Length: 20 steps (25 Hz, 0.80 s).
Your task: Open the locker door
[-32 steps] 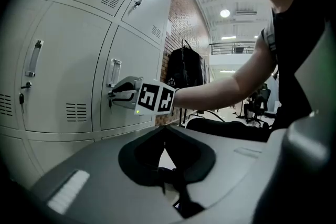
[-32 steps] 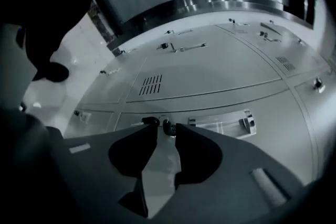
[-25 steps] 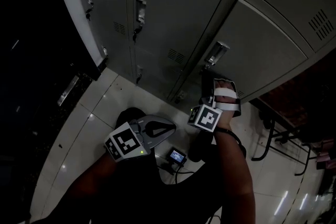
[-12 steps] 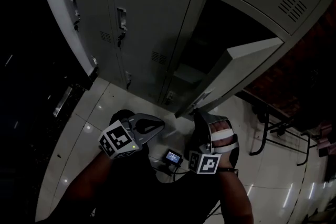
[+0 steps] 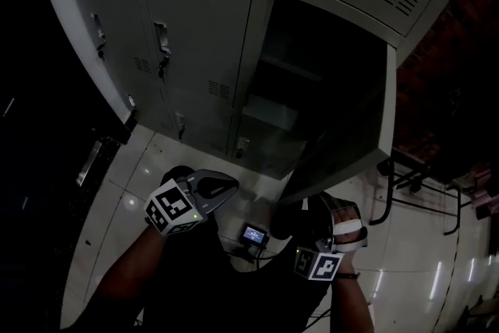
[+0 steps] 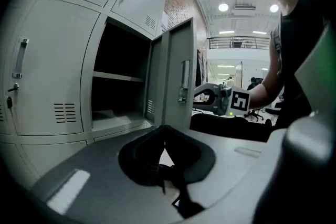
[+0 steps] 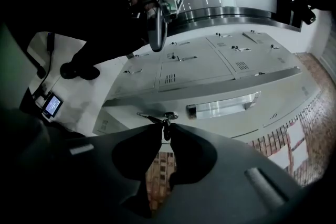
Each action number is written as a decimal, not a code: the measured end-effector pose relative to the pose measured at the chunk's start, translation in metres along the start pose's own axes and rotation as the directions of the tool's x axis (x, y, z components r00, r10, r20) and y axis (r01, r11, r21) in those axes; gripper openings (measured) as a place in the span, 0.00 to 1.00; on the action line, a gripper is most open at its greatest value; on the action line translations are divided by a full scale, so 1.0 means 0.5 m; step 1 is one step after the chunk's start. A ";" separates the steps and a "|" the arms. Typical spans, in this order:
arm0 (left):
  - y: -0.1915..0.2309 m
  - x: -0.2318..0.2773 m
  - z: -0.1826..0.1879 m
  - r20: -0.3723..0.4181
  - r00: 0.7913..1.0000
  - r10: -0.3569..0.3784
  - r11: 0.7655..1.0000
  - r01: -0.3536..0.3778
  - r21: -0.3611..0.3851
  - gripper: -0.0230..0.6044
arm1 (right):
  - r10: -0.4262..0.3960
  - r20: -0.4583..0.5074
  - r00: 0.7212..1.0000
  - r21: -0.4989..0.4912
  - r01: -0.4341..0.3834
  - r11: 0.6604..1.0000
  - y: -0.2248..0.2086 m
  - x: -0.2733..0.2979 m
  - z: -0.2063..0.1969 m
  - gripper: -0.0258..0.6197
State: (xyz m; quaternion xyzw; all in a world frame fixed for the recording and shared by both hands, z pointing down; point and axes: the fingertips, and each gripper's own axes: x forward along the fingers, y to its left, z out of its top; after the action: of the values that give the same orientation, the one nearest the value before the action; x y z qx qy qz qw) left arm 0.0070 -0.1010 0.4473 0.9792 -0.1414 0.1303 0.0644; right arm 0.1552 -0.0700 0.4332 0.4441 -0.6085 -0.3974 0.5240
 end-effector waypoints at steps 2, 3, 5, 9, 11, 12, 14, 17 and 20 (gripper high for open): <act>-0.004 0.009 0.002 -0.001 1.000 -0.006 1.000 0.006 0.001 0.05 | -0.005 -0.023 1.000 0.013 0.005 1.000 -0.001 -0.009 -0.021 0.13; -0.007 0.014 0.003 -0.002 1.000 -0.010 1.000 0.010 0.002 0.05 | -0.007 -0.034 0.999 0.020 0.007 1.000 0.000 -0.013 -0.031 0.13; -0.011 0.023 0.004 -0.007 1.000 -0.018 1.000 0.018 0.006 0.05 | -0.006 -0.051 0.999 0.034 0.008 0.999 0.001 -0.019 -0.046 0.13; -0.016 0.037 0.004 -0.016 1.000 -0.025 1.000 0.025 0.012 0.05 | 0.034 -0.040 0.999 0.189 -0.026 0.982 0.000 -0.030 -0.068 0.15; -0.018 0.041 0.003 -0.021 0.999 -0.027 1.000 0.028 0.014 0.05 | 0.076 0.001 0.997 0.366 -0.071 0.928 -0.003 -0.039 -0.078 0.17; -0.020 0.043 0.003 -0.024 0.999 -0.029 0.999 0.029 0.013 0.05 | 0.092 0.033 0.995 0.456 -0.097 0.885 -0.006 -0.045 -0.083 0.19; -0.021 0.044 0.004 -0.028 0.999 -0.030 0.999 0.030 0.013 0.05 | 0.104 0.119 0.987 0.631 -0.156 0.760 -0.014 -0.056 -0.090 0.22; -0.021 0.047 0.004 -0.033 0.999 -0.028 0.999 0.028 0.014 0.05 | 0.040 0.270 0.962 0.853 -0.259 0.454 -0.035 -0.072 -0.099 0.24; -0.022 0.048 0.003 -0.036 0.999 -0.027 1.000 0.028 0.014 0.05 | -0.049 0.356 0.933 0.914 -0.336 0.225 -0.050 -0.082 -0.111 0.24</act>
State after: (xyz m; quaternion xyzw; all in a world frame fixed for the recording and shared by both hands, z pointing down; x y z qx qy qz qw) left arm 0.0328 -0.0970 0.4516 0.9791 -0.1258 0.1478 0.0615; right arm 0.2158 -0.0388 0.4050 0.5437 -0.8349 0.0491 0.0705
